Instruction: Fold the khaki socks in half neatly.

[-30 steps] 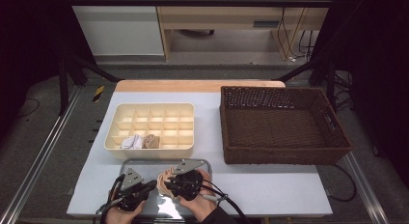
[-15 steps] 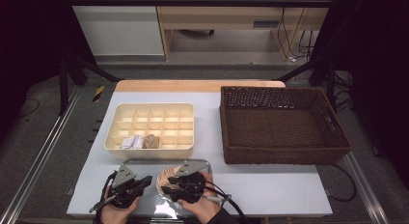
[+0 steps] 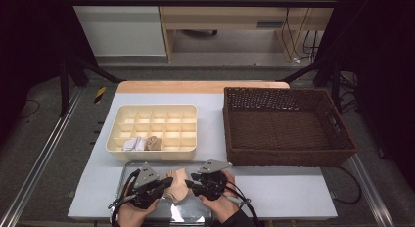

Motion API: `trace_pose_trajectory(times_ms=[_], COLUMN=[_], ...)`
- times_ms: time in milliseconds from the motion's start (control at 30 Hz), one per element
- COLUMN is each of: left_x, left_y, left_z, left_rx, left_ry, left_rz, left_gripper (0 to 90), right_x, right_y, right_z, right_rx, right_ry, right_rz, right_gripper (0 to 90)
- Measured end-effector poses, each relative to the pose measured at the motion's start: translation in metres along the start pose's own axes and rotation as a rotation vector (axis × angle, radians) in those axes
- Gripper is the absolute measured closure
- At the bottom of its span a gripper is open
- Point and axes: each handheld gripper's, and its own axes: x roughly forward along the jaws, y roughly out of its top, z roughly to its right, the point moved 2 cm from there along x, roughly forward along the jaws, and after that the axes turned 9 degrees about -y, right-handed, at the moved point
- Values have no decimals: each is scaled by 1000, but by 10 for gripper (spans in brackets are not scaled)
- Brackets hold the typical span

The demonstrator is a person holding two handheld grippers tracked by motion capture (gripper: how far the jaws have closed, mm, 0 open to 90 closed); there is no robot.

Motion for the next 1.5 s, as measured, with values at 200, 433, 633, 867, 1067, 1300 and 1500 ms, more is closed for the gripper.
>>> trace_pose_trajectory(times_ms=[200, 433, 633, 867, 1067, 1300, 1500], left_x=[7, 12, 17, 26, 34, 17, -8], left_y=[-15, -17, -17, -11, -7, -6, -11], left_z=[-7, -3, -1, 2, 3, -1, -17], left_rx=[-9, 5, 6, -6, -27, -48, -72], left_ry=[12, 25, 18, 14, -3, -20, 25], left_rz=[-48, -63, -71, -61, -40, 22, 64], left_gripper=[892, 893, 893, 893, 892, 878, 890], right_x=[11, 15, 13, -3, -9, -9, -8], right_y=[-14, -16, -14, -1, 1, 0, 0], right_z=[-1, -6, -3, 1, 0, 2, 4], right_rx=[-10, 7, 46, 42, 20, 13, 12], right_ry=[-22, 18, 54, 83, 113, 92, 83], right_rz=[-41, -27, -30, 36, 42, 27, 15], right_gripper=[581, 748, 854, 862, 862, 859, 857])
